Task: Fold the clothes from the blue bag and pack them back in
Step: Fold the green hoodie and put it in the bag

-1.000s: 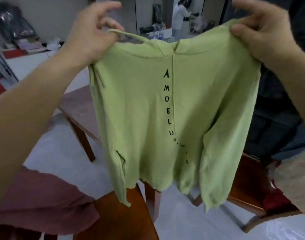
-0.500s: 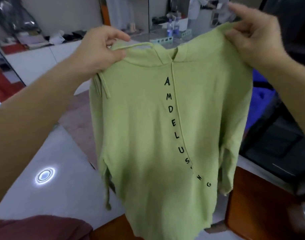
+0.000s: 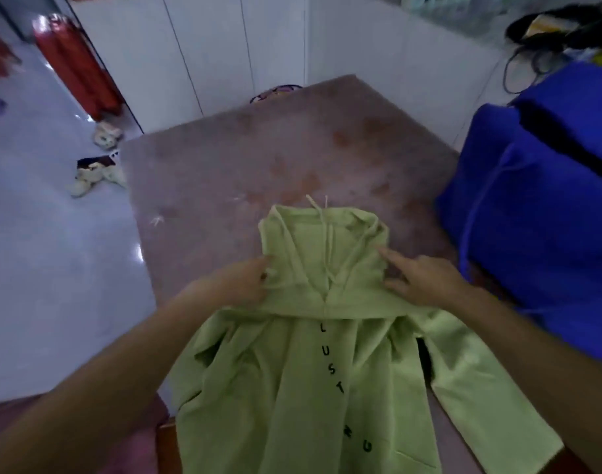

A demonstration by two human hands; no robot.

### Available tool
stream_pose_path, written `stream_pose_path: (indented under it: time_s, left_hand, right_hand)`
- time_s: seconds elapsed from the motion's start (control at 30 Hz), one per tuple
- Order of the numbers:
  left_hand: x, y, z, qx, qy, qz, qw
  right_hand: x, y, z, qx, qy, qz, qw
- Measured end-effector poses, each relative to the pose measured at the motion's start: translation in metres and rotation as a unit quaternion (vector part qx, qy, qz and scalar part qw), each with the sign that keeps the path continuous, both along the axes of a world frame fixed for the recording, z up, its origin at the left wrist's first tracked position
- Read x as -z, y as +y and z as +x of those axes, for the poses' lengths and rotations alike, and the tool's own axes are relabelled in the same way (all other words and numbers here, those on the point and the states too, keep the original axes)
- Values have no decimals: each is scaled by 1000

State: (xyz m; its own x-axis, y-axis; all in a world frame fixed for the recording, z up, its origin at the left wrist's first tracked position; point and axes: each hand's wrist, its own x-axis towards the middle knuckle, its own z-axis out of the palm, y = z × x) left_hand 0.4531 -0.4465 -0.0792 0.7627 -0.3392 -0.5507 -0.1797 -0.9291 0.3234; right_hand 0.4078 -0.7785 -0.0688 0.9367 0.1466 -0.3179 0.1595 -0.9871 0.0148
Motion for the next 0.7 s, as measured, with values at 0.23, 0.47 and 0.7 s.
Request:
stream_pose_path:
  time_s: [0.23, 0.47, 0.7]
  left_hand:
    - [-3, -16, 65, -269, -27, -135, 953]
    - [45, -40, 98, -382, -20, -175, 907]
    - [-24, -67, 175, -331, -225, -398, 825]
  right_hand:
    - [16, -17, 62, 217, -132, 204, 945]
    - [41, 19, 99, 308, 47, 426, 849]
    - [-24, -9, 162, 246, -180, 485, 819]
